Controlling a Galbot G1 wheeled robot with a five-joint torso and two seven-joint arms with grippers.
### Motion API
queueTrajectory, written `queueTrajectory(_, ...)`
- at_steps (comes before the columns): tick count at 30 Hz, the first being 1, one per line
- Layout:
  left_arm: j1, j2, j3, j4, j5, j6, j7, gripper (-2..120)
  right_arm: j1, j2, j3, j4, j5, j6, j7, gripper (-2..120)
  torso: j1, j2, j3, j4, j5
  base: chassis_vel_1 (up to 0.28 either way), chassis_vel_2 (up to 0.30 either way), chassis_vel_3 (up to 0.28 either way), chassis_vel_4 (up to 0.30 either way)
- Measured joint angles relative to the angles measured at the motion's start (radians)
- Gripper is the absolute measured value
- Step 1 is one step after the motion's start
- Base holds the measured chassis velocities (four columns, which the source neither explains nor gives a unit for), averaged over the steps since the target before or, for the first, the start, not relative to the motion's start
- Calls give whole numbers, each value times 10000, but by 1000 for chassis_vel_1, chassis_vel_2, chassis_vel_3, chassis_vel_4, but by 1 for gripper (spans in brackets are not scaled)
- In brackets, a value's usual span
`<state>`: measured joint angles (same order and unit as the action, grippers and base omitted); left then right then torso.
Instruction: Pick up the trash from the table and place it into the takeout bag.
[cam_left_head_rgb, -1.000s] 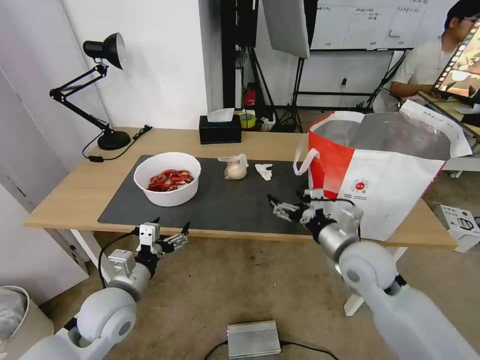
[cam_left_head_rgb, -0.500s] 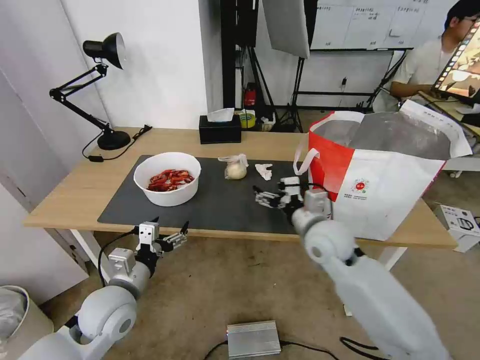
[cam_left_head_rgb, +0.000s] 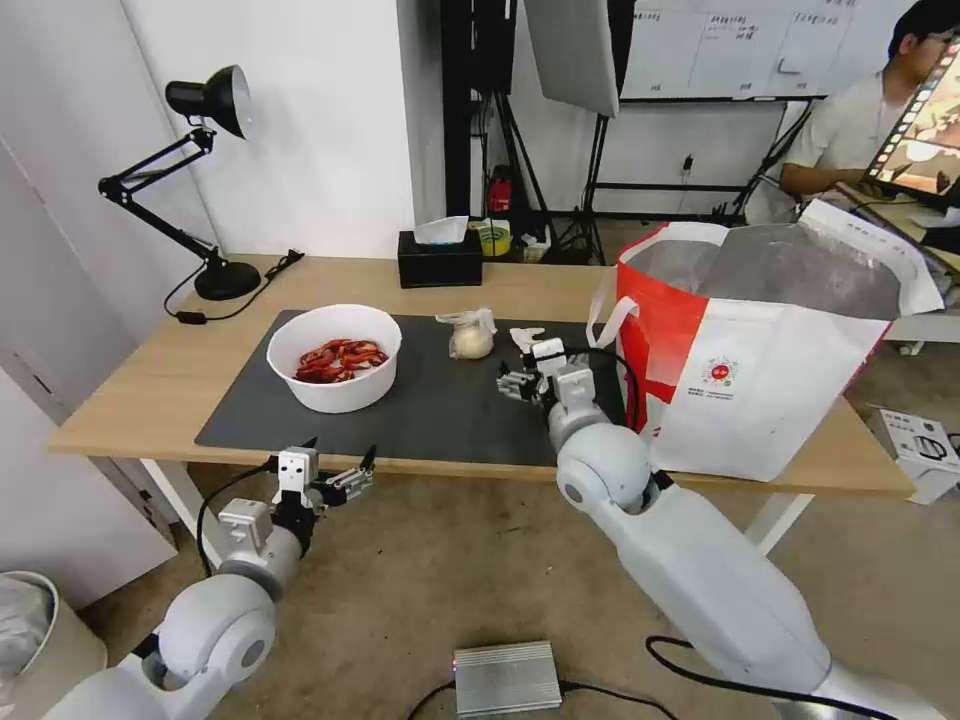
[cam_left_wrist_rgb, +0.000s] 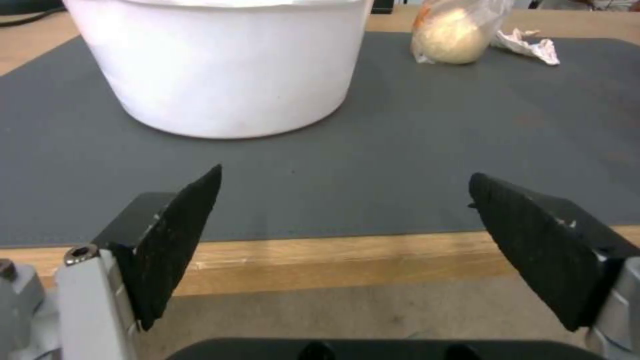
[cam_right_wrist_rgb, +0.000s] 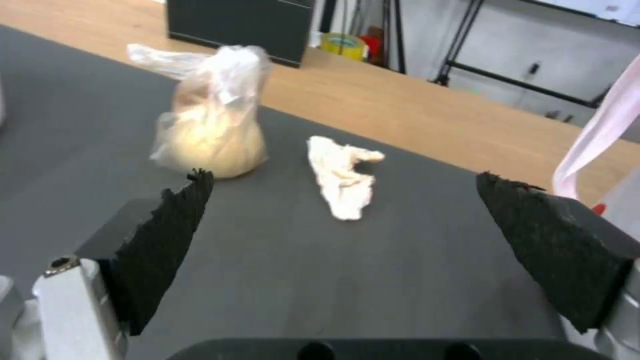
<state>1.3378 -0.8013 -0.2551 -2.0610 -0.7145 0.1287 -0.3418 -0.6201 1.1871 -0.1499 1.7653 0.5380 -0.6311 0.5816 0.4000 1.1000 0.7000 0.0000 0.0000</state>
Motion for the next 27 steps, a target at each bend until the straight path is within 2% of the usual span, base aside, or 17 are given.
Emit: queueTrajectory(27,70,-46,-45,-1,77,-17,-1,100,815,1106,-266,-1274,642,-729,1574,100,0,0,-1,0,-1,0,0,0,0)
